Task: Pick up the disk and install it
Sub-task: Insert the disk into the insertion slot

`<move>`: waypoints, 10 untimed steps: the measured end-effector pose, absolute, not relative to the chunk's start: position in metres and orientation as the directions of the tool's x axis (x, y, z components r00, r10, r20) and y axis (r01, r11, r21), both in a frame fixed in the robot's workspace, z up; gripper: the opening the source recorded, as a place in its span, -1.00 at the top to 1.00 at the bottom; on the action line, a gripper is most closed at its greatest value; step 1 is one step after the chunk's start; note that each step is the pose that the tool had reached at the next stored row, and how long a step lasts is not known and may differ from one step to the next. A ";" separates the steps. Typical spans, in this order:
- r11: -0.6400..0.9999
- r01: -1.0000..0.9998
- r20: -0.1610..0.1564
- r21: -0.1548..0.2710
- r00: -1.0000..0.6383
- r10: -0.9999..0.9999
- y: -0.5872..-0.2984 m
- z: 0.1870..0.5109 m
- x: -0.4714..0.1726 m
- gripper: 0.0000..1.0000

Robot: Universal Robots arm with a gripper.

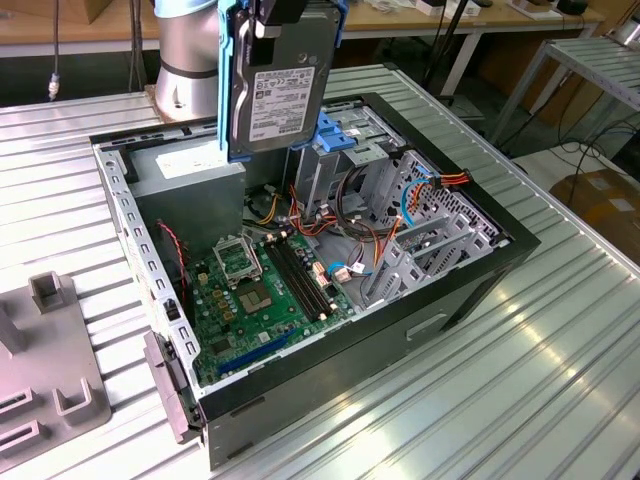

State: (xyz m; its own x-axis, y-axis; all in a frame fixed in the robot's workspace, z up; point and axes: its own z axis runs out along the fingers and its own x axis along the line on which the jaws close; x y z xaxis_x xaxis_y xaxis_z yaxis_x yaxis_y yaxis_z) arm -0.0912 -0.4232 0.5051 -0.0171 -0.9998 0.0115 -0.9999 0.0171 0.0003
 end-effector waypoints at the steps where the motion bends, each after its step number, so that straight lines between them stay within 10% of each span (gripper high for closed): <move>1: 0.017 -1.000 0.012 0.000 -0.017 -1.000 -0.425 0.505 -0.091 0.25; 10: 0.017 -1.000 0.012 0.000 -0.017 -1.000 -0.436 0.505 -0.091 0.25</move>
